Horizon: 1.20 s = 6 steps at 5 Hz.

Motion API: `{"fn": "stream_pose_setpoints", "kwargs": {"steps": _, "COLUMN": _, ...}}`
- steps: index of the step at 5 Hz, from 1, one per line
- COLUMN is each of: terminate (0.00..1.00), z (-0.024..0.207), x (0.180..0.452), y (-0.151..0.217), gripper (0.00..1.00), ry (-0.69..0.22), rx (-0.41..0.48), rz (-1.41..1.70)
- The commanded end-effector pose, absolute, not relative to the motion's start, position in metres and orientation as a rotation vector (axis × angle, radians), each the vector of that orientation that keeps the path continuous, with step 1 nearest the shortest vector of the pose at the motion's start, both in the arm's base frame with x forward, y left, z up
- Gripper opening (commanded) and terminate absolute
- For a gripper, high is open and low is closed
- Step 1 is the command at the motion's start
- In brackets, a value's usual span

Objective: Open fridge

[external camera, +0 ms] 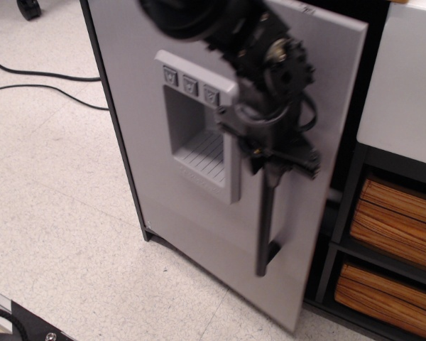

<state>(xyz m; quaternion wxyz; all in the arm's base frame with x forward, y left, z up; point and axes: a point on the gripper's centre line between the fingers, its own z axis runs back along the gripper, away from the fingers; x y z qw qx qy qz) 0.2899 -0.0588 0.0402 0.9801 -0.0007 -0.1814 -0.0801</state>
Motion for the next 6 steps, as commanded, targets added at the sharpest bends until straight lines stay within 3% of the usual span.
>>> {"fn": "stream_pose_setpoints", "kwargs": {"steps": 1, "terminate": 0.0, "z": 0.075, "x": 0.265, "y": -0.062, "gripper": 1.0, "ry": -0.415, "rx": -0.062, "rz": -0.132}}
{"fn": "stream_pose_setpoints", "kwargs": {"steps": 3, "terminate": 0.0, "z": 0.037, "x": 0.237, "y": -0.102, "gripper": 1.0, "ry": -0.229, "rx": 0.012, "rz": -0.131}}
{"fn": "stream_pose_setpoints", "kwargs": {"steps": 4, "terminate": 0.0, "z": 0.023, "x": 0.256, "y": -0.123, "gripper": 1.0, "ry": -0.183, "rx": -0.005, "rz": -0.162}}
{"fn": "stream_pose_setpoints", "kwargs": {"steps": 6, "terminate": 0.0, "z": -0.006, "x": 0.291, "y": -0.169, "gripper": 1.0, "ry": -0.209, "rx": 0.005, "rz": -0.198}}
